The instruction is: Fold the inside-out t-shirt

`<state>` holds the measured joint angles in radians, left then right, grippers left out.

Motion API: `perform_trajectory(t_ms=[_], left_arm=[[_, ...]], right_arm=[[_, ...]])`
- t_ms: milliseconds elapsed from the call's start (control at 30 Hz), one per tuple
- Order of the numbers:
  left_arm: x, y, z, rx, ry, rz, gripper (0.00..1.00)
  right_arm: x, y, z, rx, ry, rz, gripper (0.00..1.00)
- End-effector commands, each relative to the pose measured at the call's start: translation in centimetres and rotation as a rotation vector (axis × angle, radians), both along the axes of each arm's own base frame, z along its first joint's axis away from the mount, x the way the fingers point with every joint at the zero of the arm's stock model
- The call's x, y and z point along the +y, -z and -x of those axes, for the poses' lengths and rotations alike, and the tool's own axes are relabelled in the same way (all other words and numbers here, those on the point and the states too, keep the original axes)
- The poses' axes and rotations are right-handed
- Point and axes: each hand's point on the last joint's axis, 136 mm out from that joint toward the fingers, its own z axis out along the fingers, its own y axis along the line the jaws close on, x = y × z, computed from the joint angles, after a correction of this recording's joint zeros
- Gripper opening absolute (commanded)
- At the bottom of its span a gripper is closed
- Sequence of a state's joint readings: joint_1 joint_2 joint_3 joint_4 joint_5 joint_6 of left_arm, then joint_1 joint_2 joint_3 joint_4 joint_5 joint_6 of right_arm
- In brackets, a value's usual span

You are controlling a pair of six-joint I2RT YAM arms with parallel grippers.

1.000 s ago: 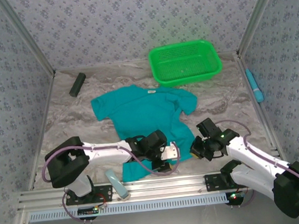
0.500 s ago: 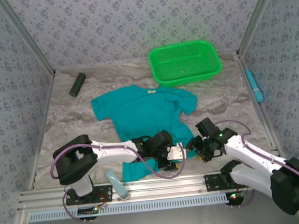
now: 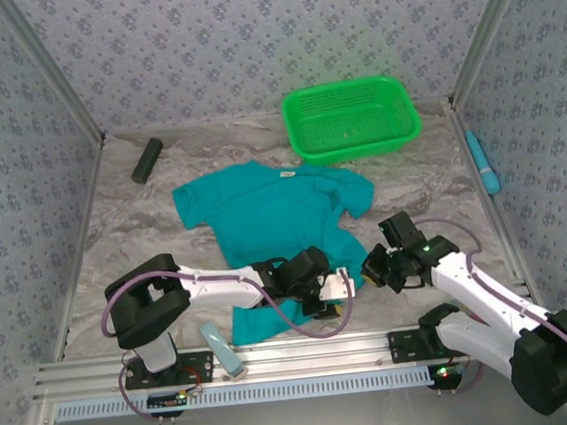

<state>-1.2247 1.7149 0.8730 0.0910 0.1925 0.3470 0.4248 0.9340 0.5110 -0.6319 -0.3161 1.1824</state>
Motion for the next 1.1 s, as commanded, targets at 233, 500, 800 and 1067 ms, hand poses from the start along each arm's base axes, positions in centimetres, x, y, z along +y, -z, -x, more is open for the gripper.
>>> perform_trajectory(t_ms=[233,500,800,1067], left_arm=[[-2.1,-0.4,-2.3,-0.074,-0.104,0.052,0.54],[-1.2,-1.6,-1.4,-0.041,-0.093,0.065,0.44],[0.2,-0.7,-1.2,0.014,-0.115,0.045,0.35],[1.2,0.1,-2.0,0.019,-0.132,0.007,0.05]], right_arm=[[0.0,-2.0,0.0,0.027,0.030,-0.013,0.00],[-0.3,-1.4,0.1,0.041,0.023,0.002,0.00],[-0.3,-1.4,0.2,0.039,0.015,0.004,0.00],[-0.3,-1.7,0.1,0.031,0.010,0.004,0.00]])
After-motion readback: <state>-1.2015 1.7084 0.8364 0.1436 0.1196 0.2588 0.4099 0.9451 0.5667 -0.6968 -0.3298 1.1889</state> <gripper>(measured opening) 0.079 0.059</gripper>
